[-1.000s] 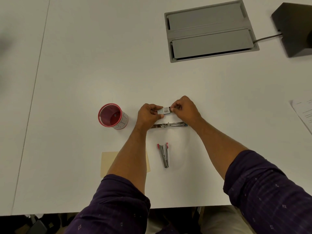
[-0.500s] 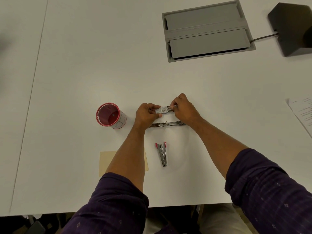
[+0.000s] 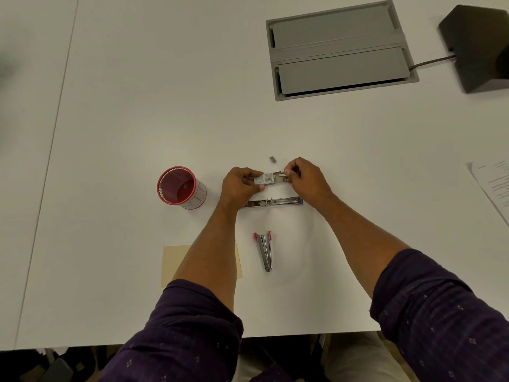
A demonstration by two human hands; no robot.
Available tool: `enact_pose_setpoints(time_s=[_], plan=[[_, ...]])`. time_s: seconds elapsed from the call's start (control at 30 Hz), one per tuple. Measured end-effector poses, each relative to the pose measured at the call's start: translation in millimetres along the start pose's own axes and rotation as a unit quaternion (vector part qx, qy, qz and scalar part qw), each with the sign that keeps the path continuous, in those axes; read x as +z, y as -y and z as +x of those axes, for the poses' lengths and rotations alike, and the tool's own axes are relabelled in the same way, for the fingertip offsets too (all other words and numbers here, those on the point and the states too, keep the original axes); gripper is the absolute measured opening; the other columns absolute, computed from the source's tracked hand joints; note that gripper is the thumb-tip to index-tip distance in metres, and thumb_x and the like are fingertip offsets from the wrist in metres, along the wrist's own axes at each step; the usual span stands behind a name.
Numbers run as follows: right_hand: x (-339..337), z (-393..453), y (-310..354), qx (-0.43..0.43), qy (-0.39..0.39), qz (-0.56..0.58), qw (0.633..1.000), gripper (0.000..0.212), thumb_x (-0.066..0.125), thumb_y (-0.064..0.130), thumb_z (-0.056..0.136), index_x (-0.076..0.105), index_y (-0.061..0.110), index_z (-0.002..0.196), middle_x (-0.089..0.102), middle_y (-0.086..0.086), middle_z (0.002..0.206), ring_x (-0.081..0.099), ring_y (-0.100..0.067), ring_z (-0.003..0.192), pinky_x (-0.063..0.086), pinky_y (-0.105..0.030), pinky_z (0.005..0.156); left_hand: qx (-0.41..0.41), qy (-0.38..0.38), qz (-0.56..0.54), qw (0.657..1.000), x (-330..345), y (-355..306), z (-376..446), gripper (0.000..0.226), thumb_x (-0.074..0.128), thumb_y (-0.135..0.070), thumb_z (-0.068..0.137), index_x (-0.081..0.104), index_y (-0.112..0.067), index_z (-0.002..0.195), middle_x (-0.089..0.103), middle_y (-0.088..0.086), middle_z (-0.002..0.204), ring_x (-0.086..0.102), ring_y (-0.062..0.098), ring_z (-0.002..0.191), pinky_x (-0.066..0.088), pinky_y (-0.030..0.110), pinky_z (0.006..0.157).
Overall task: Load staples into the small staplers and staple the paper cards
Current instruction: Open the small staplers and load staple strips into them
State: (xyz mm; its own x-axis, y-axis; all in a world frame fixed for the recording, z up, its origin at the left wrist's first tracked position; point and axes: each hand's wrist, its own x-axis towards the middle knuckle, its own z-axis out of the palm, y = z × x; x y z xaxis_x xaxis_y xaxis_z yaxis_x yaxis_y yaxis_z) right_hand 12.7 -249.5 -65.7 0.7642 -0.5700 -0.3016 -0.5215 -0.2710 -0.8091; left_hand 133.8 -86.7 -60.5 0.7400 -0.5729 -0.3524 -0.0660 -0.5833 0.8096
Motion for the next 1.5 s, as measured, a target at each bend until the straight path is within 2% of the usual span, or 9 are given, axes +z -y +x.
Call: enact_pose_setpoints(time_s=[0.17,0.3,0.5,0.73,0.83,1.0,1.27,1.4,1.5], plan=[[1.4,1.8,1.5,-0.002,-0.012,0.011,1.0,0.006,0.06,0.008,0.098,0.067,0.007,0.098,0.071,-0.004,0.096,0.068,-0.024,0.092,0.056,-0.039,0.087,-0.001,-0.001,-0.004,1.0,-0.2,0.4,-0.1,0.038,0.087,-0.006,0.073,0.075,-0.007,0.11,0.065,-0.002,0.079,0.057,0.004,0.066,0.049,0.008,0.067],[4.1,1.1,2.5,-0.017,-0.031,0.009,0.999,0.004,0.067,0.013,0.095,0.07,0.011,0.097,0.069,0.002,0.091,0.063,-0.013,0.083,0.056,-0.03,0.082,0.001,-0.001,-0.005,1.0,-0.4,1.1,0.4,0.038,0.086,-0.005,0.073,0.075,-0.006,0.109,0.066,0.0,0.082,0.058,0.005,0.067,0.05,0.009,0.069],[4.8,1.1,3.5,-0.039,-0.024,0.01,0.999,0.015,0.078,0.016,0.087,0.073,0.012,0.1,0.068,-0.003,0.096,0.06,-0.01,0.079,0.049,-0.016,0.074,0.0,-0.003,-0.01,1.0,0.3,1.9,0.9,0.038,0.087,-0.004,0.073,0.075,-0.005,0.109,0.069,0.005,0.093,0.058,0.005,0.069,0.052,0.011,0.071],[0.8,-0.7,1.3,0.003,-0.025,0.061,0.998,0.022,0.087,0.016,0.08,0.075,0.008,0.098,0.071,-0.001,0.088,0.059,-0.005,0.071,0.05,-0.008,0.068,0.002,0.0,-0.011,1.0,-0.8,1.0,1.0,0.037,0.086,-0.003,0.073,0.076,-0.006,0.108,0.069,0.0,0.091,0.056,0.002,0.066,0.052,0.01,0.069],[-0.9,-1.6,-1.4,0.016,-0.036,0.075,0.996,0.017,0.084,0.016,0.082,0.077,0.011,0.096,0.072,0.002,0.084,0.061,-0.004,0.07,0.052,-0.014,0.07,-0.002,0.0,-0.016,1.0,-0.7,1.0,0.8,0.037,0.086,-0.003,0.073,0.075,-0.005,0.108,0.068,-0.001,0.092,0.056,0.003,0.066,0.053,0.011,0.071],[-5.1,-4.1,-4.6,0.036,-0.031,0.109,0.993,0.013,0.075,0.009,0.085,0.078,0.011,0.097,0.075,-0.009,0.088,0.072,-0.029,0.087,0.062,-0.036,0.084,0.001,0.0,0.0,1.0,0.1,1.6,1.7,0.037,0.086,-0.004,0.072,0.076,-0.009,0.107,0.064,-0.009,0.081,0.055,-0.007,0.057,0.047,0.005,0.064],[-5.8,-3.6,-1.9,0.032,-0.023,0.077,0.996,0.017,0.076,0.004,0.082,0.077,0.009,0.098,0.071,-0.003,0.085,0.059,-0.009,0.071,0.058,-0.031,0.078,-0.002,0.0,-0.001,1.0,0.0,2.0,1.8,0.038,0.087,-0.006,0.072,0.076,-0.009,0.108,0.066,-0.004,0.084,0.057,0.001,0.063,0.05,0.008,0.066],[-6.6,-3.8,-1.1,0.029,-0.019,0.073,0.997,0.019,0.078,0.006,0.081,0.077,0.009,0.1,0.071,-0.003,0.086,0.059,-0.01,0.072,0.057,-0.028,0.078,-0.004,0.001,-0.002,1.0,0.2,2.9,2.4,0.038,0.087,-0.005,0.072,0.076,-0.008,0.109,0.065,-0.005,0.085,0.057,-0.007,0.058,0.048,0.006,0.064],[-5.9,-4.1,-0.9,0.038,-0.02,0.079,0.996,0.018,0.076,0.007,0.083,0.078,0.01,0.1,0.075,-0.007,0.089,0.068,-0.017,0.078,0.059,-0.03,0.081,-0.008,0.0,-0.006,1.0,0.1,2.8,2.1,0.039,0.087,-0.005,0.073,0.075,-0.006,0.11,0.066,0.001,0.09,0.058,-0.001,0.063,0.049,0.008,0.066]])
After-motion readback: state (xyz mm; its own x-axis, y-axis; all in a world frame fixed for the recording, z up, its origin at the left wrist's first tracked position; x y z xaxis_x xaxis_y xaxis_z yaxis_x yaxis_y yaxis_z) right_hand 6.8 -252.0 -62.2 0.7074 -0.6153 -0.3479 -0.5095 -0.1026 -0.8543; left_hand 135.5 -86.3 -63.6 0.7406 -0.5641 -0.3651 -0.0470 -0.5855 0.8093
